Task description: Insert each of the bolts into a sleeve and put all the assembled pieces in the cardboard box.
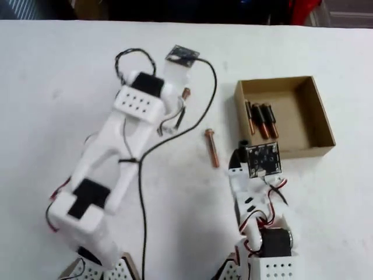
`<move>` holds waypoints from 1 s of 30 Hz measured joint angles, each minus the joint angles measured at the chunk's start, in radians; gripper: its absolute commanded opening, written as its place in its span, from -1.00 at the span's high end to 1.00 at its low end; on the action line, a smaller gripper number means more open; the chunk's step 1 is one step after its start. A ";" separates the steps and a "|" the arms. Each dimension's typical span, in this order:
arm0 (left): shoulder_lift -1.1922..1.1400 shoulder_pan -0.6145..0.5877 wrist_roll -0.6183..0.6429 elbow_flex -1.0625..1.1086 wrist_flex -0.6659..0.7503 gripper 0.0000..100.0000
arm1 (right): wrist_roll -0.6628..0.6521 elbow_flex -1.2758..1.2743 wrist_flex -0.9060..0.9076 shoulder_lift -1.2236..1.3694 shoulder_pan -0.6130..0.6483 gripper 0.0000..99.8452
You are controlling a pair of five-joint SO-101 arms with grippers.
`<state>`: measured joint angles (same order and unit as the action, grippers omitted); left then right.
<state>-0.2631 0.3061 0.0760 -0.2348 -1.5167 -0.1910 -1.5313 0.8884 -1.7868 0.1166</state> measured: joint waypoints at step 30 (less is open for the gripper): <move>-0.858 0.141 0.466 -1.028 -0.238 0.95 | 0.000 -0.005 -0.003 0.000 -0.229 0.96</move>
<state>-1.1208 0.4473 0.5424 -1.2628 -1.7545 -0.1910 -1.5359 0.8853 -1.7868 -0.1120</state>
